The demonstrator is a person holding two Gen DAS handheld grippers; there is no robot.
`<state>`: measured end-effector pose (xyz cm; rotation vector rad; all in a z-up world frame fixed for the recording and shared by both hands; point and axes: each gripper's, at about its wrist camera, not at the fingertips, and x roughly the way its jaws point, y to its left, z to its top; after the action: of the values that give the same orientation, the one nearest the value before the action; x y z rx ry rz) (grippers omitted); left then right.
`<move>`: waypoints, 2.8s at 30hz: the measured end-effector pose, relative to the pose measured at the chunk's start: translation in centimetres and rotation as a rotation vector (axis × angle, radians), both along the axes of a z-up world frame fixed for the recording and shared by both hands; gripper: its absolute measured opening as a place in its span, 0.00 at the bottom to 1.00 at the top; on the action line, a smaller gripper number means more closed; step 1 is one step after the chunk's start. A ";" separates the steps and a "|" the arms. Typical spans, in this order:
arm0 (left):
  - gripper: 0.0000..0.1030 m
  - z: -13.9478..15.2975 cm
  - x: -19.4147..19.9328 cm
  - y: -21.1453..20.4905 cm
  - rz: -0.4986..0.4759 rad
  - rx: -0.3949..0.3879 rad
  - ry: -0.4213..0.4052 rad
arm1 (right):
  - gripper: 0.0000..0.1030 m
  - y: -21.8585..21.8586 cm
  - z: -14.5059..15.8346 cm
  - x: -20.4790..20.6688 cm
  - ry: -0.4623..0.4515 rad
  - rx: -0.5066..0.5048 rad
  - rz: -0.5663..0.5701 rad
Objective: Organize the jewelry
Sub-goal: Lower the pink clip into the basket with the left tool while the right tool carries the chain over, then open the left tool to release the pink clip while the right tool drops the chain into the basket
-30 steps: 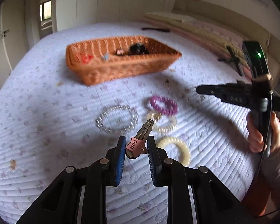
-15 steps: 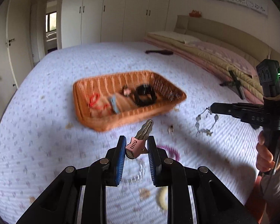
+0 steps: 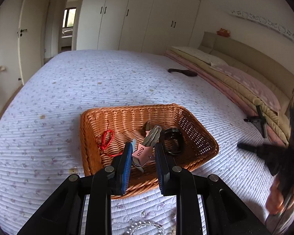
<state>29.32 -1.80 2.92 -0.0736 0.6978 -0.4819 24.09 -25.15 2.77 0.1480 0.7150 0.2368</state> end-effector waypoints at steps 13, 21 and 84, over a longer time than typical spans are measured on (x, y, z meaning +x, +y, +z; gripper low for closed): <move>0.22 -2.5 -1.2 -0.6 -0.026 0.016 0.040 | 0.30 0.9 -10.4 -0.5 0.213 -0.121 0.049; 0.22 -3.0 -1.3 -1.0 -0.040 0.025 0.048 | 0.09 2.9 -10.8 -1.0 0.189 -0.257 0.072; 0.22 -1.5 1.6 -1.6 -0.026 0.023 0.040 | 0.10 1.4 2.5 2.6 -0.065 -0.121 0.053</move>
<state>30.91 -3.38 1.37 -0.0522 0.7441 -0.4985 26.70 -23.79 5.29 0.0065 0.6675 0.2471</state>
